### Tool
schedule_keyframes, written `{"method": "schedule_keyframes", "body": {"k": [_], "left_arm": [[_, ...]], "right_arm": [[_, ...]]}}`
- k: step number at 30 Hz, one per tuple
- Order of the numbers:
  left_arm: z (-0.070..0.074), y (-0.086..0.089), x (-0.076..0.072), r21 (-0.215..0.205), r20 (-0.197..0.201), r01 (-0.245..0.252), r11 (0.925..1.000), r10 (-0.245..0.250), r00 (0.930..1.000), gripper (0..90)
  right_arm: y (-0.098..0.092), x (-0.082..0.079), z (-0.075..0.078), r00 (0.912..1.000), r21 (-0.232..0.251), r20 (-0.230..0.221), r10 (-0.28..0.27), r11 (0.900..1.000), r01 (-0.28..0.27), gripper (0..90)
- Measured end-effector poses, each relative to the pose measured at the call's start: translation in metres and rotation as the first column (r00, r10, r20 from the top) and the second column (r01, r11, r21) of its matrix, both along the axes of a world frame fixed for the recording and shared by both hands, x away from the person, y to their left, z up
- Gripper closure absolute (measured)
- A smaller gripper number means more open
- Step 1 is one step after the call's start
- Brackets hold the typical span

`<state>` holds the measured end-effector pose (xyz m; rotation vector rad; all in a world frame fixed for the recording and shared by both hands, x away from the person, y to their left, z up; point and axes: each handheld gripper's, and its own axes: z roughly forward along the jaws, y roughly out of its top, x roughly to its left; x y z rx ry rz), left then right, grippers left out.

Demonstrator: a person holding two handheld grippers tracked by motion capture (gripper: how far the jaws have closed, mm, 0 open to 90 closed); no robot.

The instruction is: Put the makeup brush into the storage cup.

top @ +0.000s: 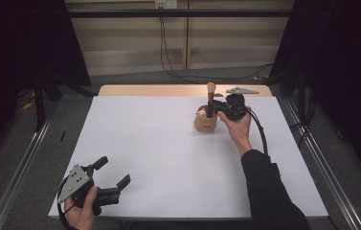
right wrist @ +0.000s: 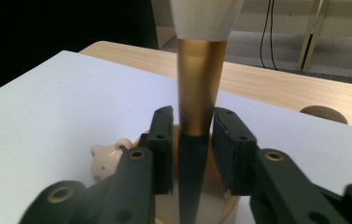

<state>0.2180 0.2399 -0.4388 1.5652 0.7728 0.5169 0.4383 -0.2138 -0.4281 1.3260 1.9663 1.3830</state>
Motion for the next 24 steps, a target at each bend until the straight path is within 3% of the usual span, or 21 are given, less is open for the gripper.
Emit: {"method": "schedule_keyframes", "body": {"k": [3, 5, 6, 8, 14, 19, 24], "left_arm": [[0.000, 0.000, 0.000, -0.004, 0.001, -0.002, 1.0000, 0.002, 1.0000, 0.7], [0.000, 0.000, 0.000, -0.001, 0.000, -0.001, 1.0000, 0.001, 1.0000, 0.7], [0.000, 0.000, 0.000, 0.000, 0.001, 0.001, 1.0000, -0.001, 1.0000, 0.7], [0.000, 0.000, 0.000, -0.003, 0.001, 0.001, 1.0000, -0.001, 1.0000, 0.7], [0.000, 0.000, 0.000, -0.002, 0.000, -0.002, 1.0000, 0.002, 1.0000, 0.7], [0.000, 0.000, 0.000, 0.002, 0.000, 0.000, 1.0000, 0.000, 1.0000, 0.7], [0.000, 0.000, 0.001, -0.001, -0.002, -0.002, 1.0000, 0.002, 1.0000, 0.7]], "right_arm": [[0.000, -0.001, 0.002, 0.9999, 0.006, 0.008, -0.009, 1.000, 0.009, 56.0], [-0.001, -0.001, 0.003, 0.9993, 0.014, 0.013, -0.037, 0.999, 0.036, 34.4], [-0.001, -0.001, 0.003, 0.9993, 0.014, 0.013, -0.037, 0.999, 0.036, 34.4], [-0.002, 0.000, 0.003, 0.9983, 0.014, 0.013, -0.057, 0.998, 0.057, 21.9], [0.000, -0.001, 0.003, 0.9953, 0.013, 0.003, -0.097, 0.995, 0.097, 1.7], [0.006, -0.004, 0.006, 0.9962, -0.032, 0.017, -0.085, 0.996, 0.086, 1.3], [0.011, -0.007, 0.007, 0.9970, -0.037, 0.021, -0.074, 0.997, 0.075, 3.3]]}}
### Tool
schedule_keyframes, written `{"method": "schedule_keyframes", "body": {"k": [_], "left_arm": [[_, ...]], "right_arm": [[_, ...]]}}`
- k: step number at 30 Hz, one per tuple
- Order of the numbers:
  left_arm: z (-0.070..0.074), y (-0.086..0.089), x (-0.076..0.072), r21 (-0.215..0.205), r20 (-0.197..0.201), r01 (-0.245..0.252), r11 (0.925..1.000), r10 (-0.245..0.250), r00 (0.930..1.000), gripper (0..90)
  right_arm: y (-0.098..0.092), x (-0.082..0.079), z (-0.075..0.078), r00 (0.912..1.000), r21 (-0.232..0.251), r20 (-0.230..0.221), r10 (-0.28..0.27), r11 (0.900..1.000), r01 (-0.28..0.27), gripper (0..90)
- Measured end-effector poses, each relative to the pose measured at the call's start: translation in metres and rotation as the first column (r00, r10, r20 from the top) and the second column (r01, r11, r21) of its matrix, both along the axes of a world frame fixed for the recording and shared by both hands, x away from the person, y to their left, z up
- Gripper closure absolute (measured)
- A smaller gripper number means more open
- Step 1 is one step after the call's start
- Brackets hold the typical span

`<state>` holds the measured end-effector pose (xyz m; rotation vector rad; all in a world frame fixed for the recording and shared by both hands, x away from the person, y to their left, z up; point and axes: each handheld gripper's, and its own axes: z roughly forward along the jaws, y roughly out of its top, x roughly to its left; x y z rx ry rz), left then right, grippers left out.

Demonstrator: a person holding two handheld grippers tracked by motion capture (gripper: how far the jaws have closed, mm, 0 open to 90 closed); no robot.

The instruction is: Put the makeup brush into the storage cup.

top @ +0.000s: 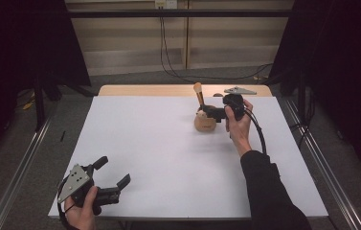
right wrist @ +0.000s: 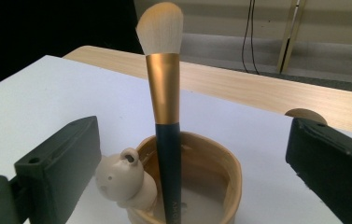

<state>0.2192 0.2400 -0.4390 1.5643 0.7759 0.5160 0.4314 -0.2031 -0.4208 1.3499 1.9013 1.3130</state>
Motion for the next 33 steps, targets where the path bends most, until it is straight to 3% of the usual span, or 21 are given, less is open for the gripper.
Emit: {"method": "schedule_keyframes", "body": {"k": [11, 12, 18, 21, 23, 26, 29, 33], "left_arm": [[-0.002, 0.002, 0.003, 0.001, -0.006, -0.008, 1.0000, 0.008, 0.9999, 0.7], [-0.002, 0.002, 0.003, 0.003, -0.005, -0.010, 1.0000, 0.010, 0.9999, 0.7], [-0.001, 0.002, 0.002, -0.004, 0.002, -0.008, 1.0000, 0.008, 1.0000, 0.6], [0.000, 0.002, 0.000, -0.004, 0.005, -0.007, 1.0000, 0.007, 1.0000, 0.7], [0.001, 0.002, -0.001, -0.005, 0.007, -0.007, 1.0000, 0.007, 0.9999, 0.7], [0.002, 0.001, -0.002, -0.004, 0.010, -0.010, 0.9999, 0.010, 0.9999, 0.7], [0.002, 0.001, -0.001, 0.006, 0.018, -0.004, 1.0000, 0.003, 0.9998, 0.7], [0.002, 0.001, -0.002, -0.002, 0.018, -0.005, 1.0000, 0.005, 0.9998, 0.7]], "right_arm": [[-0.002, -0.001, -0.001, 0.9997, 0.009, 0.022, 0.012, 1.000, -0.012, 4.1], [-0.002, -0.001, -0.002, 0.9985, 0.004, 0.053, 0.009, 1.000, -0.009, 4.1], [-0.001, -0.008, -0.001, 0.9955, -0.049, 0.095, 0.005, 0.999, -0.001, 4.1], [-0.003, -0.010, 0.000, 0.9919, -0.048, 0.127, -0.012, 0.999, 0.018, 4.1], [-0.005, -0.012, 0.000, 0.9928, -0.011, 0.119, -0.018, 1.000, 0.020, 4.1], [-0.006, -0.016, -0.001, 0.9897, -0.063, 0.139, -0.035, 0.997, 0.044, 4.3], [-0.008, -0.021, -0.001, 0.9870, -0.077, 0.155, -0.043, 0.996, 0.055, 5.3], [-0.012, -0.027, 0.001, 0.9852, -0.028, 0.166, -0.040, 0.999, 0.046, 5.0]]}}
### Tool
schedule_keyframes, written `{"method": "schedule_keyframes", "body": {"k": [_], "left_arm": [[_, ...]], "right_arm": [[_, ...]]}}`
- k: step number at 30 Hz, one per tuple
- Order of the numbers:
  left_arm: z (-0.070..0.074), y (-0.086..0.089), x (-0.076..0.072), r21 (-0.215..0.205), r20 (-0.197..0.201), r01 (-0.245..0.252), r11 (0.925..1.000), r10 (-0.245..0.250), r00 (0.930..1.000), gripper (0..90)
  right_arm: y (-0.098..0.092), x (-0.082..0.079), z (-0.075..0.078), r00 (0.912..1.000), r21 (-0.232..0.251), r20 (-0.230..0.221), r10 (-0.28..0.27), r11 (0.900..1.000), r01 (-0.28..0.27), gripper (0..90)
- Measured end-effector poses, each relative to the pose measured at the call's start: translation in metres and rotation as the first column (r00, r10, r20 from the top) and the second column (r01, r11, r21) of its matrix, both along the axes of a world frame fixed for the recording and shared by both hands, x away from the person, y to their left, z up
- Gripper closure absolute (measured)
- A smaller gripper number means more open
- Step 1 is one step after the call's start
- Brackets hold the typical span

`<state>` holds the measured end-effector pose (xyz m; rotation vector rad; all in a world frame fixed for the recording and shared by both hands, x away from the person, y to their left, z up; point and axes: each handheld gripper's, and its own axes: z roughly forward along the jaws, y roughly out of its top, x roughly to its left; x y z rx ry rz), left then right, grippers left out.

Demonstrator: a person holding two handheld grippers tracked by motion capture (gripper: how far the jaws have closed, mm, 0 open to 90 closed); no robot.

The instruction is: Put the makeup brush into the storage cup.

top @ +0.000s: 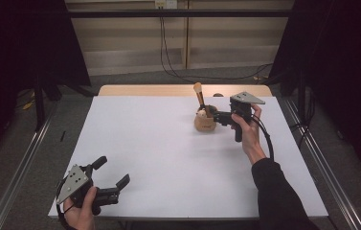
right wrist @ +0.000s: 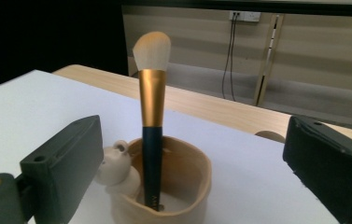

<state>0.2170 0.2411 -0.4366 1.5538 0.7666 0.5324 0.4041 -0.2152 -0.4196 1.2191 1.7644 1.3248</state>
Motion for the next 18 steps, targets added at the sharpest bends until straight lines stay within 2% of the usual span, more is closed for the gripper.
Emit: {"method": "schedule_keyframes", "body": {"k": [2, 4, 7, 13, 18], "left_arm": [[0.000, 0.000, 0.000, 0.001, 0.000, 0.000, 1.0000, 0.000, 1.0000, 0.7], [0.000, 0.000, 0.000, 0.002, -0.001, 0.002, 1.0000, -0.002, 1.0000, 0.7], [0.000, 0.000, 0.000, 0.004, 0.000, 0.000, 1.0000, 0.000, 1.0000, 0.7], [0.000, 0.000, 0.000, 0.002, -0.001, 0.001, 1.0000, -0.001, 1.0000, 0.7], [0.000, -0.001, 0.000, 0.005, 0.000, 0.003, 1.0000, -0.003, 1.0000, 0.7]], "right_arm": [[-0.001, -0.003, 0.001, 1.0000, 0.011, 0.003, 0.007, 1.000, -0.007, 4.6], [-0.002, -0.007, 0.001, 0.9997, -0.011, 0.022, -0.002, 1.000, 0.002, 4.5], [-0.004, -0.013, 0.002, 0.9998, -0.008, 0.021, 0.003, 1.000, -0.002, 3.8], [-0.009, -0.027, 0.006, 0.9989, -0.004, 0.038, -0.027, 1.000, 0.027, 5.4], [-0.014, -0.038, 0.004, 0.9981, -0.026, 0.054, -0.030, 0.999, 0.031, 5.4]]}}
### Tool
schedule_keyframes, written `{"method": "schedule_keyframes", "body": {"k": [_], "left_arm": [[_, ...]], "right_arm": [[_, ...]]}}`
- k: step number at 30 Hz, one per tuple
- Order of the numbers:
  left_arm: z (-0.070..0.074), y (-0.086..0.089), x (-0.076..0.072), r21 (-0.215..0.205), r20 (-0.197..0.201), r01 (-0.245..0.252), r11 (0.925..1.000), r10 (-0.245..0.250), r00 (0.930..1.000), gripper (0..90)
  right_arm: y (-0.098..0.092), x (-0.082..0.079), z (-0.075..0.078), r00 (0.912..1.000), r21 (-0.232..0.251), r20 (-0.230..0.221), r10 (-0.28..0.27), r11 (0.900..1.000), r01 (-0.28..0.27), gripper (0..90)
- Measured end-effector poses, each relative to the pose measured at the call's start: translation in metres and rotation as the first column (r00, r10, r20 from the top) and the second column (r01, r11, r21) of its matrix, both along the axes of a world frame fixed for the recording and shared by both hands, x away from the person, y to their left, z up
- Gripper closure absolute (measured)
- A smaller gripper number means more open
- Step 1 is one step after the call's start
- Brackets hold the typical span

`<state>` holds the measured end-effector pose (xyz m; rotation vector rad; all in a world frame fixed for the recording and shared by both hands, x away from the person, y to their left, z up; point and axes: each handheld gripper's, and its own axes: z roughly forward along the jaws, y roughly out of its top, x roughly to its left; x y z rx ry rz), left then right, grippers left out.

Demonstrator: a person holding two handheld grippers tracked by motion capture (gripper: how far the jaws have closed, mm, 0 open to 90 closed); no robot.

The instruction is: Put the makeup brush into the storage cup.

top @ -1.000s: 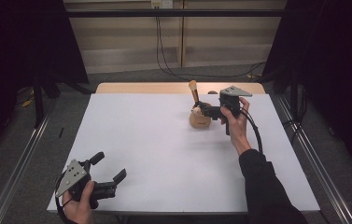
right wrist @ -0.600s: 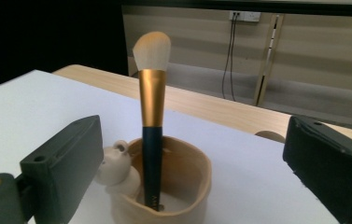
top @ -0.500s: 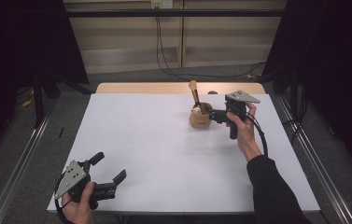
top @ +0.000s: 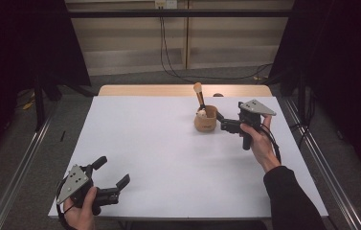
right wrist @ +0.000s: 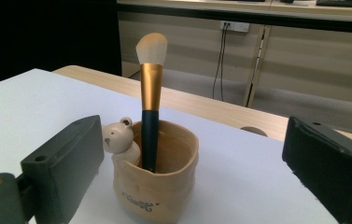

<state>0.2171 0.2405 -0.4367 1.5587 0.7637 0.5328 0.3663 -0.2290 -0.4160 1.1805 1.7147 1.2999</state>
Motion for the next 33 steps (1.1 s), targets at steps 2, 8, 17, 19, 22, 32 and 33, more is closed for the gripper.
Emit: {"method": "schedule_keyframes", "body": {"k": [2, 8, 17, 19, 22, 32, 33], "left_arm": [[0.000, 0.000, 0.000, 0.006, 0.000, -0.001, 1.0000, 0.001, 1.0000, 0.7], [0.000, 0.001, -0.001, -0.008, 0.003, -0.013, 0.9999, 0.013, 0.9999, 0.7], [0.000, 0.001, -0.001, 0.002, 0.001, -0.013, 0.9999, 0.013, 0.9999, 0.7], [0.000, 0.000, -0.001, 0.005, 0.001, -0.012, 0.9999, 0.012, 0.9999, 0.7], [0.001, 0.001, -0.001, 0.010, 0.005, -0.008, 0.9999, 0.008, 1.0000, 0.7], [0.001, 0.001, -0.001, 0.012, 0.005, -0.017, 0.9998, 0.017, 0.9998, 0.7], [0.001, 0.000, -0.001, 0.003, 0.001, -0.009, 1.0000, 0.009, 1.0000, 0.7]], "right_arm": [[-0.001, -0.003, 0.001, 1.0000, 0.010, 0.007, 0.004, 1.000, -0.004, 5.3], [-0.002, -0.013, 0.006, 0.9990, -0.025, 0.045, 0.004, 1.000, -0.002, 5.1], [-0.017, -0.032, 0.009, 0.9983, -0.028, 0.055, -0.017, 0.999, 0.018, 3.7], [-0.021, -0.037, 0.006, 0.9983, -0.026, 0.052, -0.027, 0.999, 0.028, 3.4], [-0.026, -0.046, 0.003, 0.9981, -0.021, 0.050, -0.035, 0.999, 0.036, 2.7], [-0.039, -0.074, 0.007, 0.9987, 0.007, 0.038, -0.033, 0.999, 0.033, 1.2], [-0.039, -0.077, 0.006, 0.9986, 0.004, 0.042, -0.031, 1.000, 0.031, 1.2]]}}
